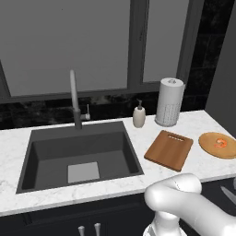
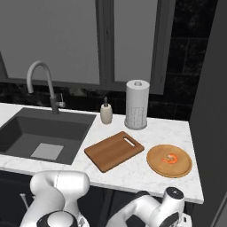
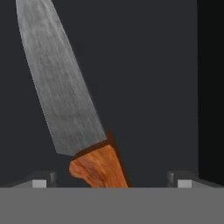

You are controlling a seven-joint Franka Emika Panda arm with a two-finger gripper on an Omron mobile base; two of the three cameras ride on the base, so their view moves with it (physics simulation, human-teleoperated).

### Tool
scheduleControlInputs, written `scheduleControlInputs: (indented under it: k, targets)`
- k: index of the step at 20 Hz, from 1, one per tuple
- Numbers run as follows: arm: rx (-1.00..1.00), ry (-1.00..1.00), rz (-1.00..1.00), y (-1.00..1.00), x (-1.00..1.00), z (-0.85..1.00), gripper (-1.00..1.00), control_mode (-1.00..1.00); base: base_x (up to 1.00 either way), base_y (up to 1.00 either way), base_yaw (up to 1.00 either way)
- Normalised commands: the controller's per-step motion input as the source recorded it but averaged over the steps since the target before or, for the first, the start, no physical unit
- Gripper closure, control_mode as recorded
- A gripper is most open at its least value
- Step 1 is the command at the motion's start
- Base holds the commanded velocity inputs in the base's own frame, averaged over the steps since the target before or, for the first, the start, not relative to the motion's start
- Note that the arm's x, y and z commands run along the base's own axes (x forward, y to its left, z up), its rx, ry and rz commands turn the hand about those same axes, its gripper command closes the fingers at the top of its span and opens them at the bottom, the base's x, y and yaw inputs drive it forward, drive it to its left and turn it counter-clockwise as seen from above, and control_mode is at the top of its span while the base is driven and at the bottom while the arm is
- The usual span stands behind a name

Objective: Pick up the knife from the drawer and place it on the cutting board. Then place the meat from the plate to the cutting board.

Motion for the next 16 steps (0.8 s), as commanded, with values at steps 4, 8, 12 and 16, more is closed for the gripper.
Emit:
scheduleControlInputs:
  k: [4, 8, 12, 16]
  targets:
    - [0.01, 0.01, 0.16, 0.00, -0.62, -0.17, -1.00, -1.00, 0.00, 0.00, 0.00]
    - [0.03, 0.06, 0.12, 0.00, -0.64, -0.23, -1.00, -1.00, 0.00, 0.00, 0.00]
    - [0.00, 0.05, 0.06, 0.17, -0.19, -0.27, -1.00, -1.00, 0.00, 0.00, 0.00]
    - [0.01, 0.01, 0.02, 0.30, -0.07, -0.29, -1.00, -1.00, 0.00, 0.00, 0.00]
